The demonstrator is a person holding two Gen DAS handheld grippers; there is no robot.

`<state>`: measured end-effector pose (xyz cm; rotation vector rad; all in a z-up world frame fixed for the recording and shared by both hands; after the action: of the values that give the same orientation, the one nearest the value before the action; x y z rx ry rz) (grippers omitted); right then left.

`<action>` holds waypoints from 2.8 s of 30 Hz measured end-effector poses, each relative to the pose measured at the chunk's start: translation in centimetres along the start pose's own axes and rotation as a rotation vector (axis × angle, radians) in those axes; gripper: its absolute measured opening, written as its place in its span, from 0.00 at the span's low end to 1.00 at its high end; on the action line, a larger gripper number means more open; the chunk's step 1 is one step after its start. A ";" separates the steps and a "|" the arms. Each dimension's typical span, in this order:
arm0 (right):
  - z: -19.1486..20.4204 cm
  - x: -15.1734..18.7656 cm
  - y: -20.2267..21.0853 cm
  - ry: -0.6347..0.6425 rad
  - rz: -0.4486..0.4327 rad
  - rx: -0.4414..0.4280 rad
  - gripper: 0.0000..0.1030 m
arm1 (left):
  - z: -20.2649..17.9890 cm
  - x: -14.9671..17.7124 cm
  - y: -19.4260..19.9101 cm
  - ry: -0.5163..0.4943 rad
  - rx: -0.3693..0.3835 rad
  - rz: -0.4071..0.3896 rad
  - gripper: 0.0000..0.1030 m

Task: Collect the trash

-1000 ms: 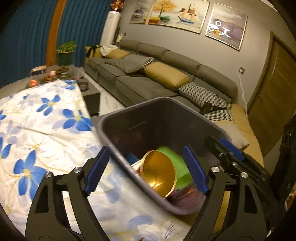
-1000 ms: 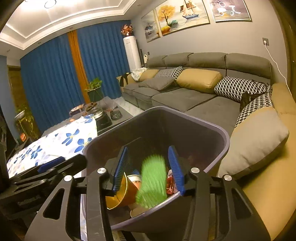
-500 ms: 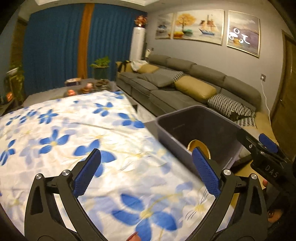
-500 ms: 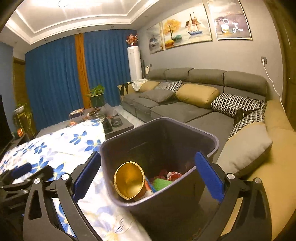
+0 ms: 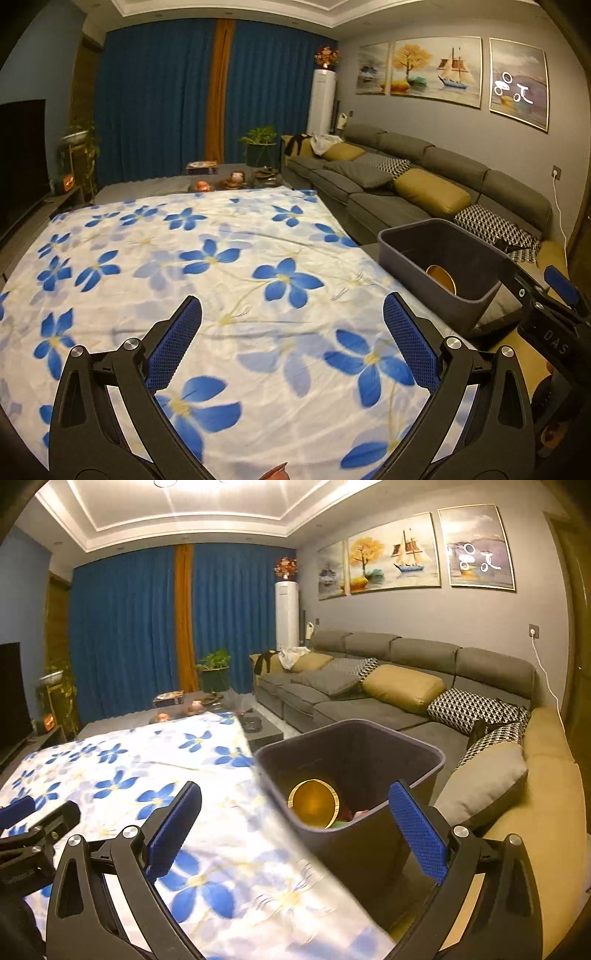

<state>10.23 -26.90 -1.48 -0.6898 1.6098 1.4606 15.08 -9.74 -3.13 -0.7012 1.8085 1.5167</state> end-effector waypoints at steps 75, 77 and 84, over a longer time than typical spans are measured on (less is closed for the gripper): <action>4.6 2.4 6.9 0.034 -0.066 -0.051 0.95 | 3.8 3.0 6.2 0.019 -0.005 -0.045 0.94; 4.7 2.4 6.9 0.032 -0.067 -0.050 0.95 | 3.7 2.9 6.2 0.017 -0.007 -0.044 0.94; 4.7 2.4 6.9 0.032 -0.069 -0.049 0.95 | 3.7 2.9 6.2 0.015 -0.004 -0.045 0.94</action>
<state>4.26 -20.80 0.14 -0.7925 1.5638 1.4500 9.10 -4.96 -1.82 -0.7520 1.7902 1.4896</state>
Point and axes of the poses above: each gripper's, at about its wrist camera, not at the fingertips, and y roughly against the way its jaws point, z to its left, x to its underside, the point moved 4 cm from there along -y, roughly the way its jaws point, and after that the axes turned 10 degrees about z, right-handed, at the moved point
